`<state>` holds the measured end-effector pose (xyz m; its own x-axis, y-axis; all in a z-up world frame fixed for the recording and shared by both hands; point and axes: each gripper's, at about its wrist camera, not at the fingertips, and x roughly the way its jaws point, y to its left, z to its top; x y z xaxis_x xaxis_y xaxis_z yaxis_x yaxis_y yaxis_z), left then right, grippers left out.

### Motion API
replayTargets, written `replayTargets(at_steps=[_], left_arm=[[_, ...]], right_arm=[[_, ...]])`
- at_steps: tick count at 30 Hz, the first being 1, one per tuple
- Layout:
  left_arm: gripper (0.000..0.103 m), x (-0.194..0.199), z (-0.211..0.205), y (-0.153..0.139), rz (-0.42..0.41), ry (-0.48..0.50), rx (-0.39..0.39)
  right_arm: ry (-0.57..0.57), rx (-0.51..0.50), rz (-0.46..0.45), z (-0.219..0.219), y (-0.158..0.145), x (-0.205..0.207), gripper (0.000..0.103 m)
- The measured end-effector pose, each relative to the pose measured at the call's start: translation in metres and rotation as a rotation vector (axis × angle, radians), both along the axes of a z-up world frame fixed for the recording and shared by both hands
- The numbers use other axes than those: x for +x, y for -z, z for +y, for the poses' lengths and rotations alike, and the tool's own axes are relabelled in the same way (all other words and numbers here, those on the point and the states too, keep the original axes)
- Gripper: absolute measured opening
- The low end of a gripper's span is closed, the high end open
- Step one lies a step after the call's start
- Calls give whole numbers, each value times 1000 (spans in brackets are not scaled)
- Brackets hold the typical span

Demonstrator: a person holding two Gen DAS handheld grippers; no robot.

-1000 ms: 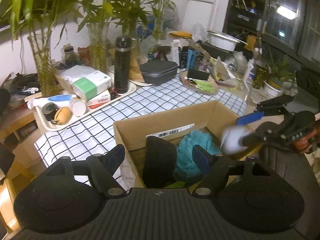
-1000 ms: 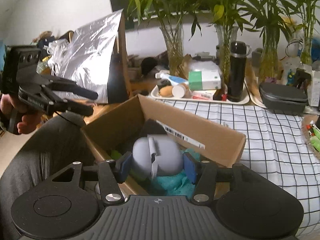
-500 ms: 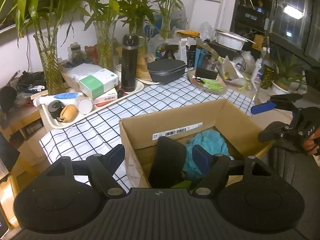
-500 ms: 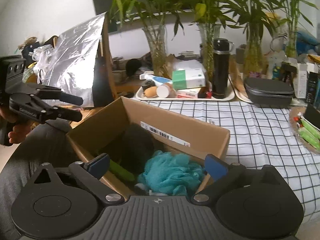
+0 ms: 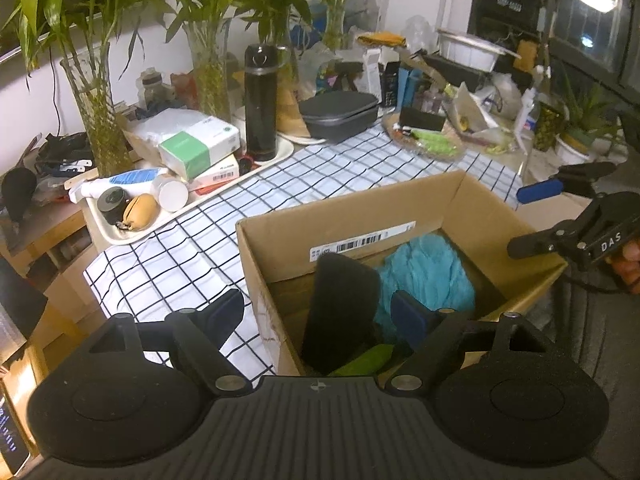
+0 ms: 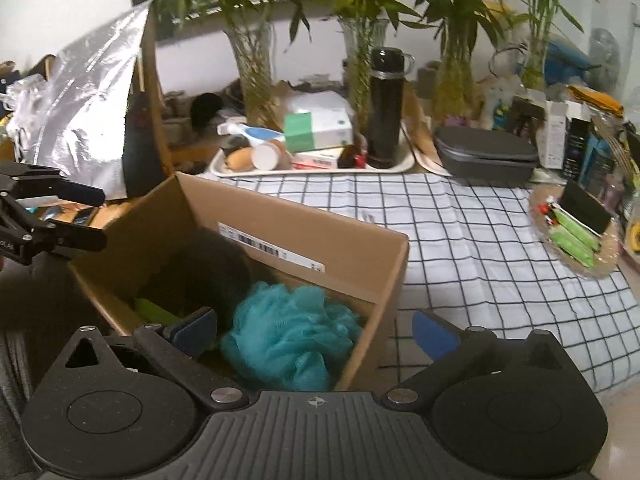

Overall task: Organize soft objects
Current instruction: 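Open the right tool over the box while the left tool releases the wipe pack inside, then move the left tool to the black tape-wrapped cylinder while the right tool approaches the white strap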

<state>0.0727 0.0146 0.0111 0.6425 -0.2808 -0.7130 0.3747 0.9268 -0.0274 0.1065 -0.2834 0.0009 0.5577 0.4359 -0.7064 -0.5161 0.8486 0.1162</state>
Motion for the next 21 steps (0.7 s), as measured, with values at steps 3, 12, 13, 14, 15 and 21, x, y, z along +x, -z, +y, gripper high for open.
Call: replayTargets(at_steps=[3,12,13,14,15,21], left_arm=[[81,4,-1,2,15,-12,24],[81,11,-4,7,19,-13,46],[81,12,-4,7,14,-9,43],[81,12,-5,6,8,-5,37],[81,12,-4,5,2,-2,29],[81,20,-1,1,-19,-7,-17]], right_arm=[[14,-15,5,0,1,2,103],[18,-18,4,0,1,7,103],[22,-17,3,0,1,8,103],[28,-15,1,-1,1,9,103],[33,-11,0,-1,1,10,103],[52,13,-22,-4,-2,18,103]])
